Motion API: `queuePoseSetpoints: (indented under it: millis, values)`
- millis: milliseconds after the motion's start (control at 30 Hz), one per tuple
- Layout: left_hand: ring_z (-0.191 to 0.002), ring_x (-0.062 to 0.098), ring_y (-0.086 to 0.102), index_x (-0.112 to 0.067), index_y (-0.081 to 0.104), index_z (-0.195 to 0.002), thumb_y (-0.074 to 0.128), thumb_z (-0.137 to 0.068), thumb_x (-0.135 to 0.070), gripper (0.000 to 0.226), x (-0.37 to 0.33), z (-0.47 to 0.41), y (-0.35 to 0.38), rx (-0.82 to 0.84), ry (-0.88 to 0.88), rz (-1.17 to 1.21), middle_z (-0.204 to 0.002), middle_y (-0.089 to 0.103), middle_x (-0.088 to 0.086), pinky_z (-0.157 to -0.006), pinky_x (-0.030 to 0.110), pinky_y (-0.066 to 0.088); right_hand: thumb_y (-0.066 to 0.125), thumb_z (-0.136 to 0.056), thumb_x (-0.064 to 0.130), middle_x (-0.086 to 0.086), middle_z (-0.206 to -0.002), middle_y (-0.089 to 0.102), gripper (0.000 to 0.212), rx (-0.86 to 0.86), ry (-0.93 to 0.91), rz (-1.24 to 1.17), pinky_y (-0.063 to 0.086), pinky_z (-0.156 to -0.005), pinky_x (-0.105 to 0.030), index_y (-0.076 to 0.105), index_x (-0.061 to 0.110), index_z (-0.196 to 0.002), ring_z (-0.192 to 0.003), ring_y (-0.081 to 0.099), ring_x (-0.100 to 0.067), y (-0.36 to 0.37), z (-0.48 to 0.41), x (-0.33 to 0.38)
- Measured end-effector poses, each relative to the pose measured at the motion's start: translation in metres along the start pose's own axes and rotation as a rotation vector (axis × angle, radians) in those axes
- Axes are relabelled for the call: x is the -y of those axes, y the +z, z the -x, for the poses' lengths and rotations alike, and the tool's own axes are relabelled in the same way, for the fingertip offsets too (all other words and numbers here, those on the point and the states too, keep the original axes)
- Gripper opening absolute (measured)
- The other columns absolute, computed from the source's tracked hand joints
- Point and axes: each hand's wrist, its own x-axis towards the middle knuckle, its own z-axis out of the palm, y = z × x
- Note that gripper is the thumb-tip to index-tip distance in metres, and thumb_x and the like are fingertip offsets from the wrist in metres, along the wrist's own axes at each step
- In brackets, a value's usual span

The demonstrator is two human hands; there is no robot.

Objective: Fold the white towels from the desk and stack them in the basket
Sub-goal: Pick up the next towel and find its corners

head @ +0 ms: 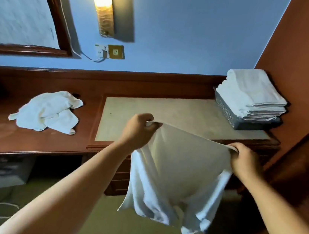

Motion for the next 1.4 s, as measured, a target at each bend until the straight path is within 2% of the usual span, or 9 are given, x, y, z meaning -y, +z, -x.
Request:
queuePoseSetpoints:
  millis: [267, 367, 467, 667, 933, 1033, 1200, 1300, 1400]
  values:
    - [-0.094, 0.011, 0.069, -0.033, 0.062, -0.127, 0.08, -0.079, -0.049, 0.054, 0.03, -0.042, 0.015, 0.369, 0.144, -0.084, -0.117, 0.07, -0.009, -0.084, 0.035, 0.058, 0.054, -0.097, 0.011, 0.007, -0.093, 0.068, 0.017, 0.05, -0.277, -0.389, 0.043, -0.075, -0.025, 0.068, 0.018, -0.103, -0.087, 0.061, -0.013, 0.034, -0.018, 0.135]
    - [-0.075, 0.01, 0.067, -0.031, 0.072, -0.093, 0.073, -0.087, -0.041, 0.012, 0.029, -0.053, 0.029, 0.387, 0.207, -0.12, -0.085, 0.072, -0.01, -0.069, 0.038, 0.058, 0.071, -0.089, 0.025, 0.012, -0.08, 0.068, 0.005, 0.024, -0.329, -0.449, 0.046, -0.068, -0.025, 0.067, 0.024, -0.088, -0.077, 0.062, -0.005, 0.032, -0.024, 0.156]
    - [-0.055, 0.01, 0.053, -0.019, 0.067, -0.074, 0.067, -0.093, -0.032, 0.023, 0.033, -0.071, 0.02, 0.128, 0.206, -0.073, -0.062, 0.062, -0.004, -0.052, 0.027, 0.04, 0.086, -0.075, 0.036, 0.012, -0.07, 0.062, 0.028, 0.054, -0.335, -0.277, 0.041, -0.055, -0.016, 0.063, 0.023, -0.084, -0.064, 0.057, -0.002, 0.034, -0.033, 0.139]
    - [-0.048, 0.006, 0.05, -0.016, 0.071, -0.075, 0.065, -0.096, -0.024, 0.024, -0.004, -0.088, 0.0, -0.022, 0.249, 0.039, -0.06, 0.064, 0.001, -0.045, 0.019, 0.033, 0.07, -0.075, -0.002, 0.003, -0.078, 0.05, 0.036, 0.109, -0.227, 0.023, 0.036, -0.062, -0.03, 0.049, 0.026, -0.066, -0.074, 0.057, -0.026, 0.078, -0.079, 0.044]
    - [-0.046, 0.003, 0.049, -0.02, 0.073, -0.077, 0.066, -0.097, -0.025, 0.021, -0.036, -0.112, 0.002, -0.15, 0.052, 0.259, -0.056, 0.062, -0.009, -0.044, 0.018, 0.038, 0.056, -0.099, 0.011, 0.002, -0.086, 0.063, 0.017, 0.025, -0.052, -0.212, 0.044, -0.064, -0.03, 0.063, 0.022, -0.089, -0.082, 0.063, -0.023, 0.055, -0.131, -0.019]
    - [-0.043, 0.002, 0.051, -0.022, 0.07, -0.091, 0.071, -0.092, -0.028, 0.006, -0.043, -0.114, 0.027, -0.181, -0.009, 0.209, -0.061, 0.068, -0.004, -0.045, 0.021, 0.041, 0.05, -0.102, 0.012, 0.009, -0.085, 0.066, 0.019, 0.016, -0.206, -0.399, 0.048, -0.068, -0.028, 0.06, 0.026, -0.094, -0.08, 0.063, -0.007, 0.019, -0.142, -0.001]
    - [-0.042, 0.0, 0.048, -0.046, 0.041, -0.138, 0.08, -0.079, -0.042, 0.07, -0.074, -0.097, 0.09, 0.184, 0.128, -0.001, -0.05, 0.057, -0.015, -0.042, 0.013, 0.033, 0.054, -0.099, 0.016, 0.013, -0.09, 0.067, 0.017, 0.117, -0.655, -0.404, 0.041, -0.066, -0.005, 0.067, 0.016, -0.109, -0.082, 0.062, 0.008, -0.031, -0.133, 0.05]
    - [-0.051, 0.002, 0.056, -0.032, 0.071, -0.094, 0.076, -0.082, -0.054, 0.025, -0.083, -0.097, 0.132, 0.264, 0.169, -0.031, -0.066, 0.067, -0.006, -0.05, 0.026, 0.044, 0.06, -0.099, 0.022, 0.021, -0.086, 0.062, 0.013, 0.103, -0.757, -0.449, 0.039, -0.064, -0.003, 0.069, 0.015, -0.105, -0.077, 0.059, 0.013, -0.052, -0.133, 0.064]
    - [-0.053, 0.011, 0.052, -0.015, 0.068, -0.078, 0.066, -0.087, -0.052, 0.038, -0.086, -0.107, 0.137, 0.082, 0.139, 0.067, -0.062, 0.063, 0.007, -0.05, 0.036, 0.042, 0.073, -0.085, 0.046, 0.015, -0.081, 0.067, 0.026, 0.147, -0.663, -0.396, 0.046, -0.06, -0.012, 0.069, 0.022, -0.095, -0.074, 0.063, 0.0, -0.071, -0.15, 0.055]
